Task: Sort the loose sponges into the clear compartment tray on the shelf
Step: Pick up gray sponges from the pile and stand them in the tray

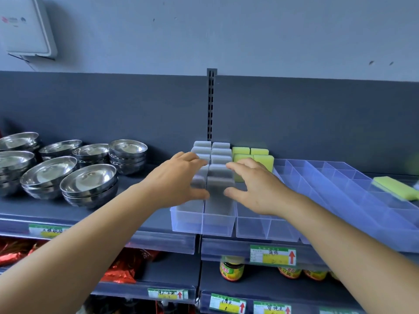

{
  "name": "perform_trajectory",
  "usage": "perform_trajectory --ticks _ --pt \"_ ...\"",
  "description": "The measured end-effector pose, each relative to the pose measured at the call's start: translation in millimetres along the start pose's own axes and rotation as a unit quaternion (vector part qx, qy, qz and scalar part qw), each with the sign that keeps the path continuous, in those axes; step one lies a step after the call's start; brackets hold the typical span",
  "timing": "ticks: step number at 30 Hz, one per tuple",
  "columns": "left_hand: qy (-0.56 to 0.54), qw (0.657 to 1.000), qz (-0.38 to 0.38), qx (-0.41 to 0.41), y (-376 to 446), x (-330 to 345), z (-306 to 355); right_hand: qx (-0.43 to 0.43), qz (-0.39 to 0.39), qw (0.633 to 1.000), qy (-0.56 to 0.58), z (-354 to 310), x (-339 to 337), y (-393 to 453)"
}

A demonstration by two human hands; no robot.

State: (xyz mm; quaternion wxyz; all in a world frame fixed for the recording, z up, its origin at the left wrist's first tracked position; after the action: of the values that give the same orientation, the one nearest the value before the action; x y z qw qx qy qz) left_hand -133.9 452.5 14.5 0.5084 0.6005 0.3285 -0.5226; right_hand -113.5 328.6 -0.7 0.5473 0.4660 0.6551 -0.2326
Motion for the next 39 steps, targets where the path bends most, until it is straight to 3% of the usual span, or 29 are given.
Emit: perform_trajectory --ticks 12,30,39 --pt "0.023 0.99 -0.021 0.136 71 22 148 0.11 -0.005 0.991 -0.074 123 -56 -61" --pt "-0.021 0.978 -0.058 0.2 220 106 426 0.228 0.02 0.969 -0.089 423 -147 -159" --pt "-0.014 0.962 -0.109 0.252 277 158 524 0.338 -0.02 0.939 -0.065 537 -152 -211"
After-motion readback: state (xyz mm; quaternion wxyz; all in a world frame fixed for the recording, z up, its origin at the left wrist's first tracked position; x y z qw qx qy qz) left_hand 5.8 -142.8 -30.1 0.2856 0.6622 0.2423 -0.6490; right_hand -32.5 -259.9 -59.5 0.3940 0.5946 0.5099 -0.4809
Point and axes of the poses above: each hand's wrist, its own y-axis towards the middle knuckle, its own x-axis out of the palm, z = x × y, the point moved 10 cm from there along y, towards the middle knuckle, and after that the axes turned 3 degrees about x, right-handed, at the moved point
